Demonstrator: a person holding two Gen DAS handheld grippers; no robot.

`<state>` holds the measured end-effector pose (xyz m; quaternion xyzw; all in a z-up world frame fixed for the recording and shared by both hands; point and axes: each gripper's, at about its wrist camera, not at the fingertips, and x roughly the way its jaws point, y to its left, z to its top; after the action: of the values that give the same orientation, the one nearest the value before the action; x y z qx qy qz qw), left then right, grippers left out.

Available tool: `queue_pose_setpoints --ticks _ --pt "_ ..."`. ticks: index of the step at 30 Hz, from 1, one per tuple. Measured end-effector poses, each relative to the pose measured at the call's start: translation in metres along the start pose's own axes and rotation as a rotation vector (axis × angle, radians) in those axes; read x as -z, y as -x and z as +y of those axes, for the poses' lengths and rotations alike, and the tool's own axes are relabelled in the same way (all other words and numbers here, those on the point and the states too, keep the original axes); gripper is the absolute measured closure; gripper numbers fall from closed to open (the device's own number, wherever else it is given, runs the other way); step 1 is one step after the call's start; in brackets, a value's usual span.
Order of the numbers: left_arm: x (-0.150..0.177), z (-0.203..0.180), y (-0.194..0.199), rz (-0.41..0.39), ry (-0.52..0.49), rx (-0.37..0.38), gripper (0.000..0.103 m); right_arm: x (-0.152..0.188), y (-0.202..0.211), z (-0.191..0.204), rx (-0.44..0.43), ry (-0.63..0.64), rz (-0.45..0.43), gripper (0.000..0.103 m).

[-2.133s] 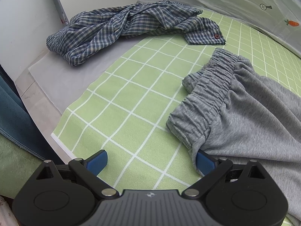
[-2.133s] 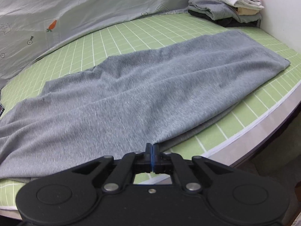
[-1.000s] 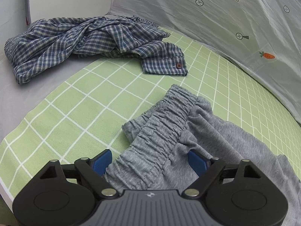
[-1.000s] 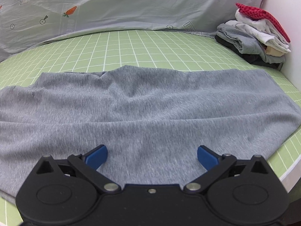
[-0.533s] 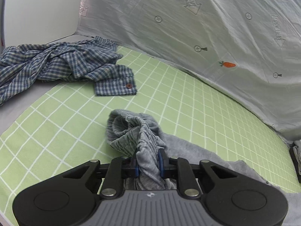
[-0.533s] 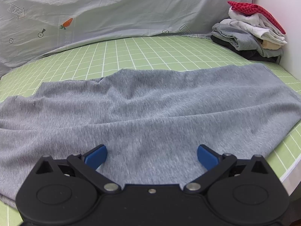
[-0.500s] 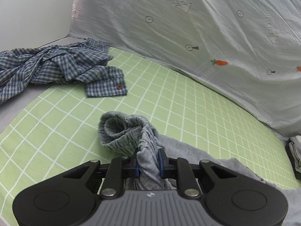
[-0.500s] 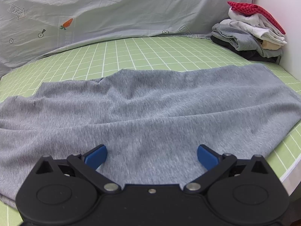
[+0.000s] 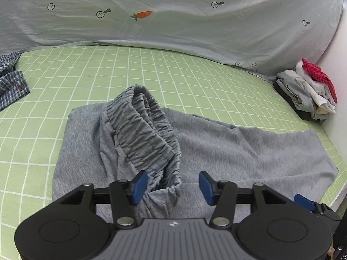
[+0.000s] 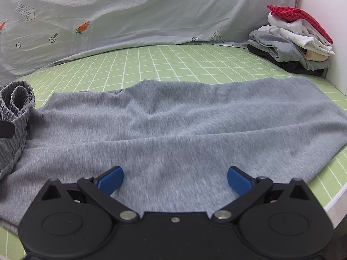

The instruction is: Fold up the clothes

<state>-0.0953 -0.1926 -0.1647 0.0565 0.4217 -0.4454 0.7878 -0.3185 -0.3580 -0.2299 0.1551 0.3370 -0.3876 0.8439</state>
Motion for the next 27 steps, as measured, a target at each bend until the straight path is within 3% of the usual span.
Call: queue_pose_setpoints --ticks 3,5,8,11,14,23,27 --pt "-0.005 0.009 0.018 -0.039 0.057 0.032 0.029 -0.008 0.000 0.002 -0.001 0.001 0.054 0.000" --pt "-0.005 0.017 0.030 -0.080 0.084 -0.006 0.025 -0.013 0.002 0.005 -0.005 -0.008 0.073 0.000" --pt "-0.004 0.035 0.037 -0.109 0.114 -0.140 0.018 -0.021 0.010 0.017 -0.053 -0.009 0.051 0.000" --pt "0.001 0.058 0.026 -0.049 0.121 -0.335 0.018 -0.030 0.015 0.038 -0.114 0.011 0.029 0.000" --pt "0.011 0.078 0.016 0.026 0.147 -0.415 0.018 -0.038 0.014 0.066 -0.198 0.023 0.022 0.000" --pt "0.040 0.085 0.002 0.126 0.142 -0.420 0.018 -0.050 -0.009 0.141 -0.505 0.051 0.070 0.000" --pt "0.043 0.086 0.000 0.128 0.134 -0.420 0.018 -0.050 -0.028 0.149 -0.540 -0.026 0.145 0.000"
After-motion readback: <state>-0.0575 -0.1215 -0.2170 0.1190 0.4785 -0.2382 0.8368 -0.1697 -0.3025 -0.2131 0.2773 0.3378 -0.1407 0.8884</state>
